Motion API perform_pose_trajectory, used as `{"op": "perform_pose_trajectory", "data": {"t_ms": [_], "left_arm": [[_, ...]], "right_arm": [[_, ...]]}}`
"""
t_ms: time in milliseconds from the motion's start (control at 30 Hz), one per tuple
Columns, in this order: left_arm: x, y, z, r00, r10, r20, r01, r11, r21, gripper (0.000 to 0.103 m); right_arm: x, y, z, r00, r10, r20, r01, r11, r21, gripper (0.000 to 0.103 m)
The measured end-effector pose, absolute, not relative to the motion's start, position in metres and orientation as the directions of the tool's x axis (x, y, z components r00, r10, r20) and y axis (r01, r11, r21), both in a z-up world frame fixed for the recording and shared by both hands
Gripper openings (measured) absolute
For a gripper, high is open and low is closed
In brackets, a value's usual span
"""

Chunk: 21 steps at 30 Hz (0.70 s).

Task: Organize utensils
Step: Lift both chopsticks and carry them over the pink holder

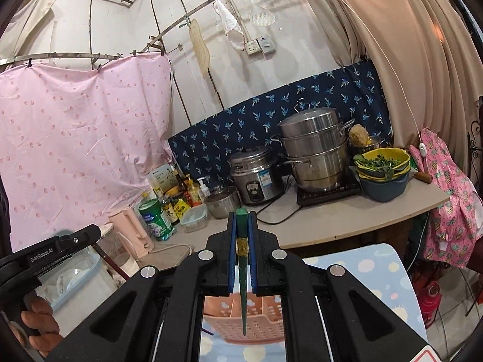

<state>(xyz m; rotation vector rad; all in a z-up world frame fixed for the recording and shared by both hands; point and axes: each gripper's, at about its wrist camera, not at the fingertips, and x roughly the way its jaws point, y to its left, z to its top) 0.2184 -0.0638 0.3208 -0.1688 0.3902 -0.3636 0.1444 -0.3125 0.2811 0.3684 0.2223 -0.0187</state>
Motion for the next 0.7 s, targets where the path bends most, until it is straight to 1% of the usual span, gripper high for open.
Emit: {"op": "perform_pose_trajectory", "data": {"t_ms": [100, 200, 400, 567, 700], "left_arm": [[0.234, -0.080, 0.323, 0.876, -0.360, -0.321, 0.305, 0.929, -0.209, 0.007], [0.250, -0.094, 0.317, 0.879, -0.346, -0.327, 0.300, 0.936, -0.184, 0.007], [0.279, -0.106, 0.283, 0.857, -0.356, -0.372, 0.306, 0.933, -0.188, 0.007], [0.296, -0.105, 0.248, 0.837, -0.350, -0.420, 0.292, 0.936, -0.196, 0.007], [0.305, -0.104, 0.231, 0.826, -0.338, -0.451, 0.279, 0.940, -0.195, 0.007]], "right_arm": [[0.166, -0.316, 0.283, 0.976, 0.021, -0.217, 0.062, 0.927, 0.369, 0.007], [0.187, -0.316, 0.275, 0.974, 0.016, -0.228, 0.069, 0.930, 0.362, 0.007], [0.221, -0.317, 0.243, 0.954, 0.045, -0.297, 0.070, 0.927, 0.369, 0.007], [0.234, -0.315, 0.216, 0.937, 0.055, -0.346, 0.078, 0.931, 0.357, 0.007], [0.241, -0.312, 0.197, 0.922, 0.061, -0.383, 0.083, 0.934, 0.348, 0.007]]}}
